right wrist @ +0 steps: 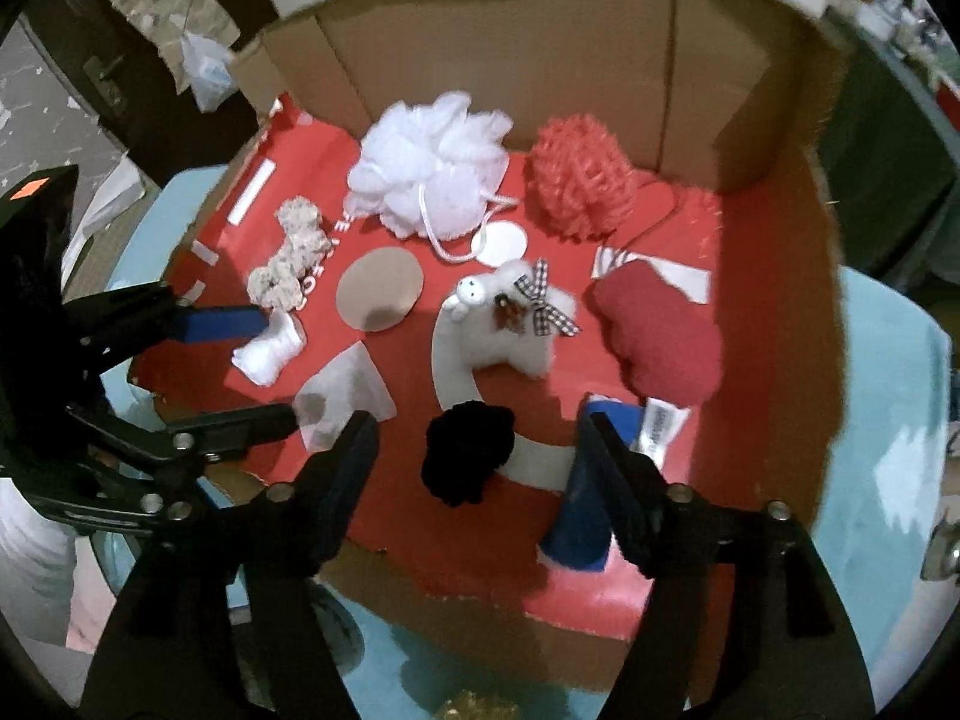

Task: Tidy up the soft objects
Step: 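Open both tools to drop the tissue and black ball into the box, then lift both open tools up out of the box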

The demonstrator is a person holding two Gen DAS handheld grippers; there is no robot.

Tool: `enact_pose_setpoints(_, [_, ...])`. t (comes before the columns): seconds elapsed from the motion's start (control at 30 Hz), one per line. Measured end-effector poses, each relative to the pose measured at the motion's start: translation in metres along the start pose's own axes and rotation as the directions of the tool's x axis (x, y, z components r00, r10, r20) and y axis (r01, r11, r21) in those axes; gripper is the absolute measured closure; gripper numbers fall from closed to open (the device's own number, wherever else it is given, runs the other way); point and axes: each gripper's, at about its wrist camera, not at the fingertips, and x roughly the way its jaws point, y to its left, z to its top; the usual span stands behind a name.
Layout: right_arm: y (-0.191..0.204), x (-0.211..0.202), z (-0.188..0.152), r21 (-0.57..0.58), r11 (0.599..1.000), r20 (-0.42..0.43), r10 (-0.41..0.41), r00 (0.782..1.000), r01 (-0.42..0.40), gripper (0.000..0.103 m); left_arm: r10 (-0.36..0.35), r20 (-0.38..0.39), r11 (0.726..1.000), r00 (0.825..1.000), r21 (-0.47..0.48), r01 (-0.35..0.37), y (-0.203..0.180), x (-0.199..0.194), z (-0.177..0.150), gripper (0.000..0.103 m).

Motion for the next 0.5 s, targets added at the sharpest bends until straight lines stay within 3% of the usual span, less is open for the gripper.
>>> enact_pose_setpoints(0.13, [0.011,-0.022,-0.018,0.007,0.994,0.085,-0.110,0.990,0.110,0.023,0.048,0.071,0.997,0.996,-0.061,-0.044,-0.001,-0.019,-0.006,0.013])
enact_pose_setpoints(0.3, [0.016,-0.032,-0.038,0.060,0.980,0.149,-0.197,0.969,0.190,0.022,0.140,0.132,0.986,0.981,-0.107,-0.127,-0.007,-0.035,-0.017,0.005])
enact_pose_setpoints(0.5, [0.011,-0.029,-0.051,0.115,0.972,0.159,-0.222,0.962,0.206,0.022,0.237,0.139,0.965,0.962,-0.147,-0.216,-0.011,-0.038,-0.030,0.004])
